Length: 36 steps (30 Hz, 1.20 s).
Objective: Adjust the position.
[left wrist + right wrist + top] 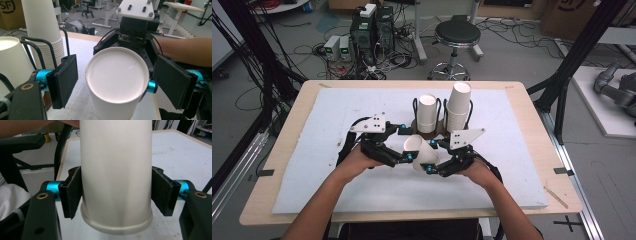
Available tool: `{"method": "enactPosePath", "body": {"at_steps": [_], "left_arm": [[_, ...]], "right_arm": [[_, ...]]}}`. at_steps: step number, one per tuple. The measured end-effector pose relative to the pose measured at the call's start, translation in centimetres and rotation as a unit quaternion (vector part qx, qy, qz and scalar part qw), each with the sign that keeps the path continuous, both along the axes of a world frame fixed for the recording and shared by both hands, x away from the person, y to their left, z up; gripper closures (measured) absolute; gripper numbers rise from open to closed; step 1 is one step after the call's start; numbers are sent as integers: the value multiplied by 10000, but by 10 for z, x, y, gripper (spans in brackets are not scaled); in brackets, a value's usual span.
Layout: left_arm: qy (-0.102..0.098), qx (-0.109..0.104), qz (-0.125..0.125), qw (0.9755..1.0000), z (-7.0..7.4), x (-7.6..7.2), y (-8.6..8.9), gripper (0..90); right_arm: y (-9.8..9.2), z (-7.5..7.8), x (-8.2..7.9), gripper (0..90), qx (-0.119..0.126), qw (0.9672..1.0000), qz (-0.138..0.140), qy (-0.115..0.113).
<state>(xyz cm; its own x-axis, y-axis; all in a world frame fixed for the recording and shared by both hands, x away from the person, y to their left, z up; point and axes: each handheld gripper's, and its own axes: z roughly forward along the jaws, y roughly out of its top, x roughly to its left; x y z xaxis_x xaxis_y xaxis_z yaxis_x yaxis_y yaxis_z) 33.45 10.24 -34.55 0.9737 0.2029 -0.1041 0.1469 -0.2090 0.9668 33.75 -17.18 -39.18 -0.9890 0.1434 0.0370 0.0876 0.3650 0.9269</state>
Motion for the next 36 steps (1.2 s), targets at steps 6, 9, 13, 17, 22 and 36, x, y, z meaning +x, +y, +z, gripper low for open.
{"method": "enactPosePath", "body": {"at_steps": [6,9,13,17,22,36], "left_arm": [[59,227,-159,9996,-4,1,-8,204],[66,236,-250,9994,-5,2,-9,207],[63,262,-471,9985,-8,3,-10,323],[-2,310,-541,9981,-10,3,-9,352],[32,-4,-459,9989,-13,4,-2,351],[-5,-397,-583,9975,-10,2,1,353]], "right_arm": [[3,1,-3,335,-166,9997,141,-116],[4,0,-3,335,-173,9997,154,-91],[3,0,-3,334,-177,9997,172,-19],[3,-1,-2,302,-201,9995,204,92],[3,0,-3,182,87,9997,111,200],[8,-4,0,243,143,9993,243,246]]}}
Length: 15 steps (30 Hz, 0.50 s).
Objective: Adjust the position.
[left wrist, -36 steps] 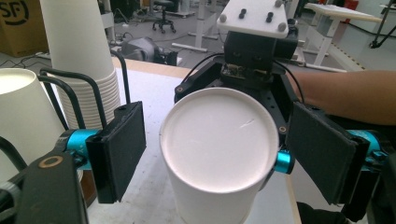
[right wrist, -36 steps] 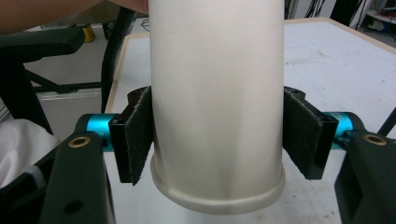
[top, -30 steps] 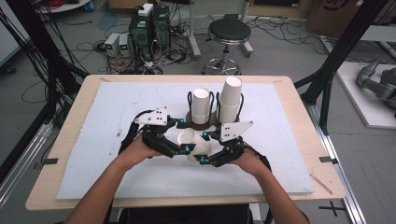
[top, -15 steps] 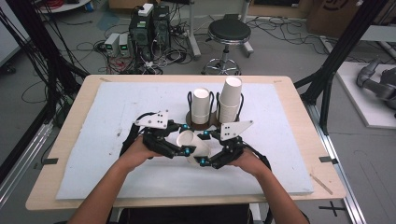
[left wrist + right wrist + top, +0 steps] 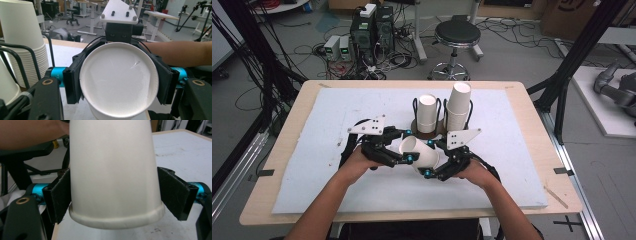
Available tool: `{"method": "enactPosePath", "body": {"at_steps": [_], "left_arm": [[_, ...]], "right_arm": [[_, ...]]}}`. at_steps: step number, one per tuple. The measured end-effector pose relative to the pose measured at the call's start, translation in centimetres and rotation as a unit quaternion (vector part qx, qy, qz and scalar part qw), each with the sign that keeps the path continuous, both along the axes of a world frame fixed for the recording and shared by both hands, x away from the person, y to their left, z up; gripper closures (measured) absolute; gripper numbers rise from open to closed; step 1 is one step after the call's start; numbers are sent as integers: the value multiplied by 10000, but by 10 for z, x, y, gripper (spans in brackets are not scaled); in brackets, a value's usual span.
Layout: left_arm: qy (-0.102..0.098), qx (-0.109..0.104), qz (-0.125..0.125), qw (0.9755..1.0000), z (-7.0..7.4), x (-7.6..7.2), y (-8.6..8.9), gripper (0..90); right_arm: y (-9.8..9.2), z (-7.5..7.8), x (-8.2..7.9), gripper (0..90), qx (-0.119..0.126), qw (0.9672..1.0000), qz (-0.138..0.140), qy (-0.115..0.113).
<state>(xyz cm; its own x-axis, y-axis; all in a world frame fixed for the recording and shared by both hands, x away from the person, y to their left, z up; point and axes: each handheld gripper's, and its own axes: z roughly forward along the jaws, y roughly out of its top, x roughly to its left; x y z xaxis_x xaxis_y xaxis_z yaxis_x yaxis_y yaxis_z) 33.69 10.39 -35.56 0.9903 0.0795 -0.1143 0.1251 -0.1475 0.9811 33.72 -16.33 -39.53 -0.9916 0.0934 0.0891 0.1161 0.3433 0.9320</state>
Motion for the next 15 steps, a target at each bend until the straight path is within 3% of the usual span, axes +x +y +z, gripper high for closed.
{"method": "enactPosePath", "body": {"at_steps": [6,8,10,15], "left_arm": [[145,148,67,9998,-4,-2,0,346],[168,264,171,9994,-4,-3,-1,276],[170,308,248,9991,-3,-4,-1,237],[93,393,253,9989,-2,-4,0,237]], "right_arm": [[-3,1,0,286,-107,9999,123,-46],[-4,1,0,292,-206,9997,114,-90],[-6,1,0,296,-300,9995,73,-93],[-7,4,1,309,-405,9991,75,-141]]}}
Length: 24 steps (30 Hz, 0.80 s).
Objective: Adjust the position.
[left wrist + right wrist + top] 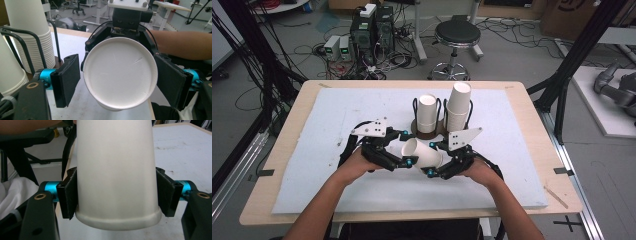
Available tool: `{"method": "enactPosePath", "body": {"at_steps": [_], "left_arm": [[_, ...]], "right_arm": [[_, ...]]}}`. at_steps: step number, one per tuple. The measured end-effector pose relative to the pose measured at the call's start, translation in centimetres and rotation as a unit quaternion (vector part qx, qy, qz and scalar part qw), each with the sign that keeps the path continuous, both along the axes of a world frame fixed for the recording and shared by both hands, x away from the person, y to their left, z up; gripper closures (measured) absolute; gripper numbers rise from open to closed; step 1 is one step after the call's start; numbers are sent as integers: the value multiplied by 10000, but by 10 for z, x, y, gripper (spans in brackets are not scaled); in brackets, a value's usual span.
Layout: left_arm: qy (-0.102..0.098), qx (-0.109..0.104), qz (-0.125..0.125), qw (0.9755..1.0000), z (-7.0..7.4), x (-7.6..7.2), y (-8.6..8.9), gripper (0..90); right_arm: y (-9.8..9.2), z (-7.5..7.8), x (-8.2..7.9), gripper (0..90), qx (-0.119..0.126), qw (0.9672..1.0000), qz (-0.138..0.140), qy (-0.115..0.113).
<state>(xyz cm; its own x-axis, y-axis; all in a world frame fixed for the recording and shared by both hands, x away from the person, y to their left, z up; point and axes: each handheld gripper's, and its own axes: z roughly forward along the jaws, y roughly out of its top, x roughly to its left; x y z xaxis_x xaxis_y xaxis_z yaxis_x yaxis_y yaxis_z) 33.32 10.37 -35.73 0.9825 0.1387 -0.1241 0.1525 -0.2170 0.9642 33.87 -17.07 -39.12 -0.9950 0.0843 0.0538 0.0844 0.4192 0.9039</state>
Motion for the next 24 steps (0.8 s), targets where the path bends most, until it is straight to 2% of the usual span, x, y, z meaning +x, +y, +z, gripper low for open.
{"method": "enactPosePath", "body": {"at_steps": [3,5,7,10,14,17,24], "left_arm": [[-25,64,-18,10000,0,0,-3,238],[-28,92,-75,9999,-2,1,-4,261],[-45,34,-190,9998,-3,1,-3,345],[-29,-24,-200,9998,-4,1,-2,353],[-46,-168,-163,9997,-3,2,1,349],[-72,-291,-156,9994,-1,1,3,350],[-108,-534,-161,9984,1,2,6,349]], "right_arm": [[2,2,1,316,-167,9998,82,-27],[3,2,1,317,-190,9997,138,-26],[5,1,1,320,-174,9997,158,-12],[4,1,1,308,-139,9998,158,38],[6,2,1,175,79,9999,-46,108],[5,3,1,176,222,9995,-126,181],[4,-1,0,176,557,9981,-222,163]]}}
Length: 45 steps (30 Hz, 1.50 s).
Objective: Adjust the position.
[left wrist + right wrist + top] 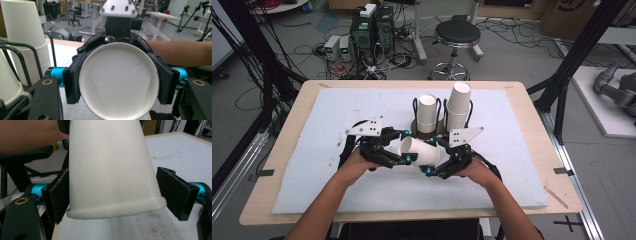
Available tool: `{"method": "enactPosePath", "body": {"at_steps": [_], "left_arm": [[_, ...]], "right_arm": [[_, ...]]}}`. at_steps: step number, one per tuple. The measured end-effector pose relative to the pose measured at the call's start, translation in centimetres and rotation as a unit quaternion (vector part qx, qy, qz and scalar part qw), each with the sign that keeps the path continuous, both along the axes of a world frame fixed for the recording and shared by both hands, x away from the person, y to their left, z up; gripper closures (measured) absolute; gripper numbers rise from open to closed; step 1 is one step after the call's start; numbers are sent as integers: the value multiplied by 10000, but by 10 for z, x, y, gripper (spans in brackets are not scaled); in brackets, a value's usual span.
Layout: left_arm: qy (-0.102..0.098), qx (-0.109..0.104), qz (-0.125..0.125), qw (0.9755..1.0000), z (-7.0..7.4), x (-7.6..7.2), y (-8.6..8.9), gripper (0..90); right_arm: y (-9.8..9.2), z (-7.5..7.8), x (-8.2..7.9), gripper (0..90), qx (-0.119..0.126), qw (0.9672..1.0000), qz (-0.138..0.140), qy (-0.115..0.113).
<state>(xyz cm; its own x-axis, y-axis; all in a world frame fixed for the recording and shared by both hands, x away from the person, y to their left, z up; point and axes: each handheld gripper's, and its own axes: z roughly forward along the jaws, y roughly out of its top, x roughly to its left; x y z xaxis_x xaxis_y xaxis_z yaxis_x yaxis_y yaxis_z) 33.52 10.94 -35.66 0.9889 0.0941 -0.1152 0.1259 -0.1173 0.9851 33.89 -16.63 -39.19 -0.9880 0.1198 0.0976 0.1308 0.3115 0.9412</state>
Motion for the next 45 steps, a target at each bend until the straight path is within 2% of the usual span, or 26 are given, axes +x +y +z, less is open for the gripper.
{"method": "enactPosePath", "body": {"at_steps": [2,3,5,8,9,12,14,16,21,25,28,32,35,37,40,42,43,45], "left_arm": [[11,-17,-6,10000,0,0,0,349],[13,-3,-16,10000,0,0,0,349],[6,16,-17,10000,-1,0,0,351],[27,24,5,10000,-2,0,1,353],[42,83,1,10000,-2,0,1,353],[108,158,16,9998,-3,-1,0,334],[175,169,71,9997,-2,-1,-1,254],[164,196,186,9995,-1,-1,1,248],[145,333,178,9992,-2,0,0,240],[188,371,123,9991,-5,1,-1,256],[153,374,22,9992,-7,0,-2,345],[224,379,9,9990,-8,0,-2,356],[248,288,27,9993,-8,1,0,352],[222,197,46,9995,-7,1,2,352],[215,-5,45,9998,-5,0,6,353],[187,-79,48,9998,-4,0,7,353],[165,-82,52,9998,-4,0,8,353],[172,-111,36,9998,-5,0,8,353]], "right_arm": [[2,-1,-1,176,17,10000,-28,71],[3,-2,-1,179,35,10000,17,20],[4,-2,-1,246,65,9999,98,-52],[4,-1,-1,274,17,9999,119,-123],[3,-1,-1,283,-5,9998,126,-151],[2,-1,-1,288,-105,9997,169,-151],[2,-1,-1,299,-187,9995,151,-210],[1,-1,0,309,-315,9992,124,-215],[0,0,1,311,-465,9986,136,-193],[0,2,1,321,-572,9978,189,-290],[0,4,1,324,-616,9974,215,-294],[-1,4,1,326,-687,9969,257,-267],[-1,4,1,254,-594,9979,177,-200],[-1,5,0,176,-421,9990,75,-121],[-2,6,-1,176,-212,9997,-6,-102],[-3,5,0,176,-27,9999,-88,-56],[-3,4,0,176,27,10000,-75,22],[-3,2,1,177,99,9999,-82,17]]}}
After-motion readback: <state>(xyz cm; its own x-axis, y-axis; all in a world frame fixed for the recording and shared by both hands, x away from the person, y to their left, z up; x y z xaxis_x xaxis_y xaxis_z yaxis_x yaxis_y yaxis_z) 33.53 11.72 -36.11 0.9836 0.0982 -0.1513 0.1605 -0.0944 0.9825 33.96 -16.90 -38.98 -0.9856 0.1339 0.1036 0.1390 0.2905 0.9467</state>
